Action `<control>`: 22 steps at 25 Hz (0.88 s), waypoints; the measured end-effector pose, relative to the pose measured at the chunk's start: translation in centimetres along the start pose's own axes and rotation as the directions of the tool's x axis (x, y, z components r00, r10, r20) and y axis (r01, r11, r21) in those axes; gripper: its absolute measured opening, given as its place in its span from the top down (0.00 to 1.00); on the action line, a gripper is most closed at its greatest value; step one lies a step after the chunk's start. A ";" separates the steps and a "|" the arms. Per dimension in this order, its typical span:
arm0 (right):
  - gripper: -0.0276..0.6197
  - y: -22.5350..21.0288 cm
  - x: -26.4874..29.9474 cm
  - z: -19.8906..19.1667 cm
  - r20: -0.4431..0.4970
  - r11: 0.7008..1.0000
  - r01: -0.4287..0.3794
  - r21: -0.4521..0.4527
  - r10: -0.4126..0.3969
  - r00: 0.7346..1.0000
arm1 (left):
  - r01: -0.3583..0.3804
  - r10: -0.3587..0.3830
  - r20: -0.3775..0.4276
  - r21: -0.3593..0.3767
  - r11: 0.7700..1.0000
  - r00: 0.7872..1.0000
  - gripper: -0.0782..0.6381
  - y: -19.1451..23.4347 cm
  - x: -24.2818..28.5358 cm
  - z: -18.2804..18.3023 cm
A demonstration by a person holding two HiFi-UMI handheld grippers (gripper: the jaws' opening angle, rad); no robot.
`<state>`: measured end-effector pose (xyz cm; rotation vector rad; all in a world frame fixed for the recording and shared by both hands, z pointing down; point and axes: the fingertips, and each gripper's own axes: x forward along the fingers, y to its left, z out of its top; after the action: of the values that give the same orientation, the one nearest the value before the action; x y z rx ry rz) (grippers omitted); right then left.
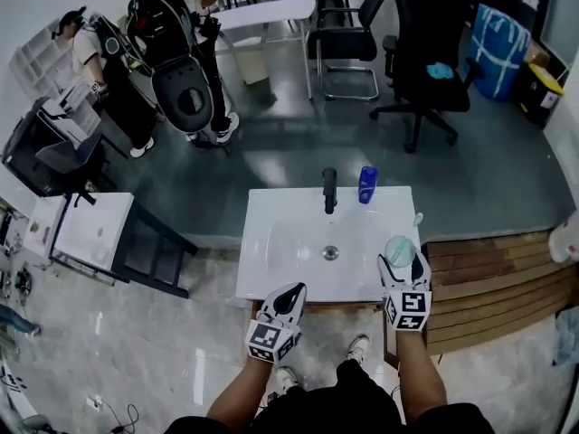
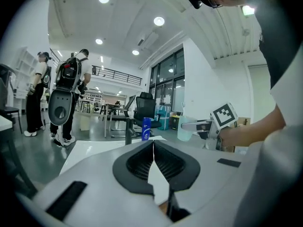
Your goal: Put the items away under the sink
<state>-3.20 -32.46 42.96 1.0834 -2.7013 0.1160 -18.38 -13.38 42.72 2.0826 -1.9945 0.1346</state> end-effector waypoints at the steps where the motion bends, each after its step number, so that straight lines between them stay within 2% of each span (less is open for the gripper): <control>1: 0.39 0.8 -1.1 -0.2 -0.007 1.000 0.010 0.002 -0.010 1.000 | 0.025 -0.025 -0.003 0.012 1.000 1.000 0.86 -0.2 -0.8 -0.1; 4: 0.39 2.8 -4.6 -0.4 -0.005 0.999 0.043 -0.001 -0.043 0.999 | 0.084 -0.084 -0.007 0.035 0.996 0.996 0.86 -0.7 -3.3 -0.5; 11: 0.39 8.5 -11.6 -0.8 0.006 0.995 0.102 -0.006 -0.102 0.995 | 0.169 -0.170 0.015 0.052 0.984 0.985 0.86 -1.3 -8.9 -1.4; 17: 0.39 10.3 -15.8 -0.1 0.020 0.991 0.130 0.011 -0.130 0.991 | 0.188 -0.189 0.020 0.063 0.980 0.982 0.86 -1.5 -11.5 -1.3; 22: 0.39 10.8 -17.8 -0.6 0.024 0.994 0.110 0.009 -0.110 0.994 | 0.159 -0.160 0.022 0.044 0.986 0.987 0.86 -2.0 -11.9 -1.6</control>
<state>1.92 -12.65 39.37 1.2406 -2.6573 0.0945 -16.86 -1.42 41.19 2.2709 -1.8442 0.1206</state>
